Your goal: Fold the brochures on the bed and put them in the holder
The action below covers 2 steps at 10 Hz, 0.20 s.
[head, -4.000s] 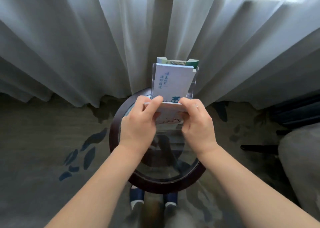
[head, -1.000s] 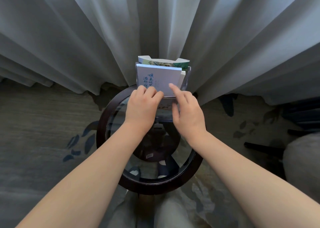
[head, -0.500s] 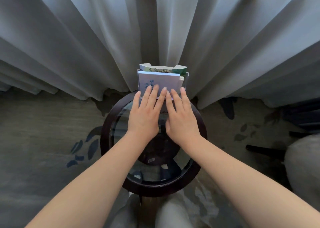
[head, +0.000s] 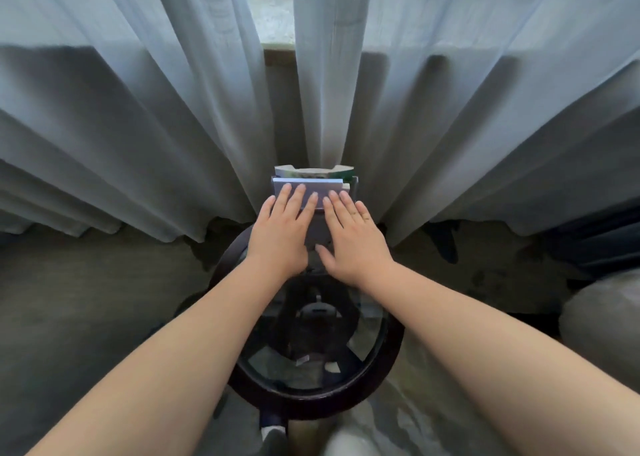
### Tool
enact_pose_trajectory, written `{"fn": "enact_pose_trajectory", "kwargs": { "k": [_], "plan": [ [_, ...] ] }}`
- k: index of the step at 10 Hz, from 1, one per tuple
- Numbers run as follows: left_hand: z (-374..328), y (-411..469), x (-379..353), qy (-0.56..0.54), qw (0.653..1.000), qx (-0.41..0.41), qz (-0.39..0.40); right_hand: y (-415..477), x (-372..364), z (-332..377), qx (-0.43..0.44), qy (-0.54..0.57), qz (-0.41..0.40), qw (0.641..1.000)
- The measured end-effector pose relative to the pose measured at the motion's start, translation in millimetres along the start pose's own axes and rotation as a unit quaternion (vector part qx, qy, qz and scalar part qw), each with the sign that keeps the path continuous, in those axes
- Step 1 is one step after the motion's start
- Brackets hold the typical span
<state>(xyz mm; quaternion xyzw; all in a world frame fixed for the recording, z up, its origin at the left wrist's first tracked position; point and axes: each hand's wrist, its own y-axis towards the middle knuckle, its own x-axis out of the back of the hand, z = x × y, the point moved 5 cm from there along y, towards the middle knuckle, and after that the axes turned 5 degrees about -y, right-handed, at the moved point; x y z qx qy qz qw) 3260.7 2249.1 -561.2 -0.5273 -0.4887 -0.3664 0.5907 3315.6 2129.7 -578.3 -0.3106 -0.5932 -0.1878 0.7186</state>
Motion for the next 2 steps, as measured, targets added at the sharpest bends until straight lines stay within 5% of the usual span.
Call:
{"fn": "enact_pose_trajectory", "kwargs": {
  "k": [2],
  "plan": [
    [12.3,-11.4,112.9,0.006,0.999,0.010,-0.046,-0.8,102.1,13.4,0.019,-0.003,-0.008,1.000]
  ]
}}
